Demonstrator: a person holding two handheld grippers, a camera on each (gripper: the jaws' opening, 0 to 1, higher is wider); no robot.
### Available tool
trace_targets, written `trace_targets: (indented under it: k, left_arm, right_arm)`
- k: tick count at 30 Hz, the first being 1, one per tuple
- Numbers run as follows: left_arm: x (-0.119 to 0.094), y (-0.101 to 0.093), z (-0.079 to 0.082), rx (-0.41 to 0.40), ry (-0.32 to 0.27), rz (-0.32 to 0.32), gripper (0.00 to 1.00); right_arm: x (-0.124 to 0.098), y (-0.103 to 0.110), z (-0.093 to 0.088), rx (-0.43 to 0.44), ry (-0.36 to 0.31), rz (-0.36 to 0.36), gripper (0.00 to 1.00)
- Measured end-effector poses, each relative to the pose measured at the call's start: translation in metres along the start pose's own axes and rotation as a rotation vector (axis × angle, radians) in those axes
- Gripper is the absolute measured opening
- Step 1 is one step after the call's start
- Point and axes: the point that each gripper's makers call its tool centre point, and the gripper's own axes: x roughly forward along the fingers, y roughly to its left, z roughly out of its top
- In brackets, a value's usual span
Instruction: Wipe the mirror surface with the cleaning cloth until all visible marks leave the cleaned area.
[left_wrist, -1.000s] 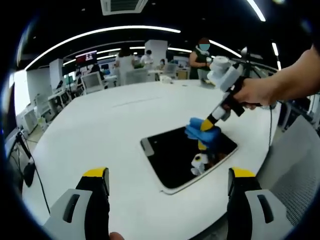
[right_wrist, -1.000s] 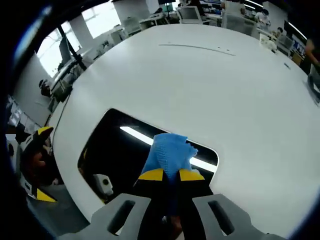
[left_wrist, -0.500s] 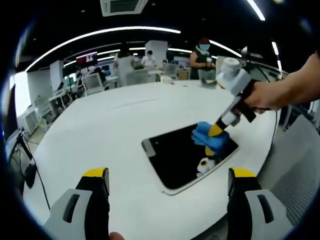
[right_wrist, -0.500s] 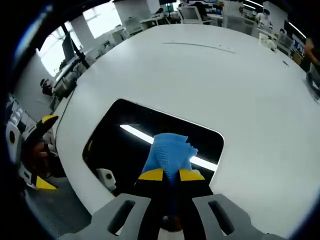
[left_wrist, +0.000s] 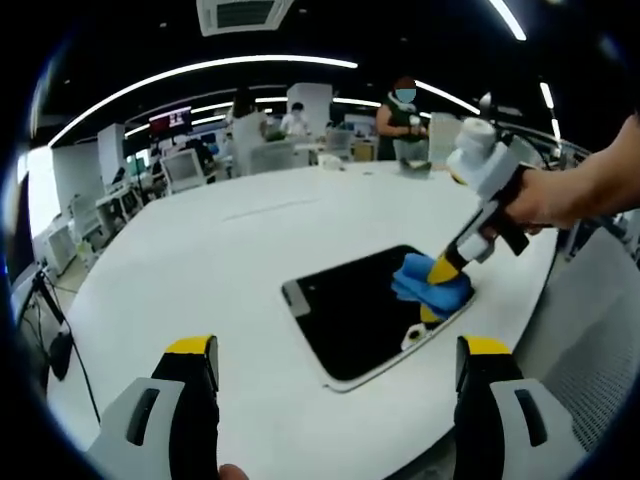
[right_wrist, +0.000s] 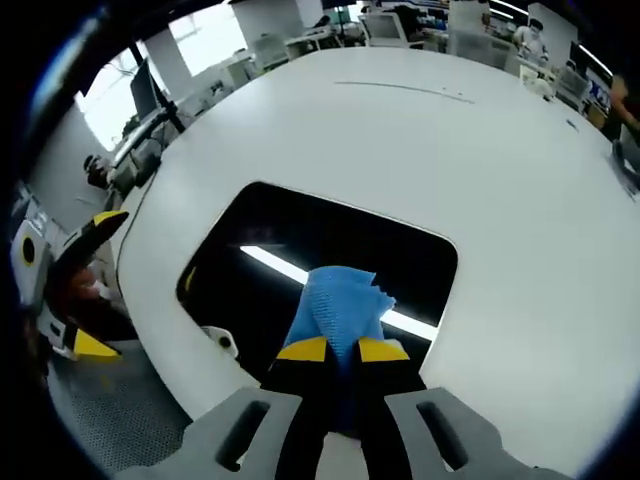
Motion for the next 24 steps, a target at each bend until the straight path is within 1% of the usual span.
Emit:
trace_targets:
  k: [11, 18, 24]
  left_arm:
    - [0.001, 0.000, -0.002, -0.002, 0.006, -0.002, 0.99]
    - [0.001, -0.001, -0.002, 0.001, 0.010, -0.007, 0.99]
    - [0.001, -0.002, -0.002, 0.004, 0.012, -0.010, 0.99]
  right_arm:
    - [-0.007, 0.009, -0.015, 0.002, -0.002, 0.018, 0.04]
    - [-0.014, 0.018, -0.030, 0.003, 0.002, 0.044, 0.04]
    - [-0.014, 0.019, -0.030, -0.001, 0.003, 0.048, 0.04]
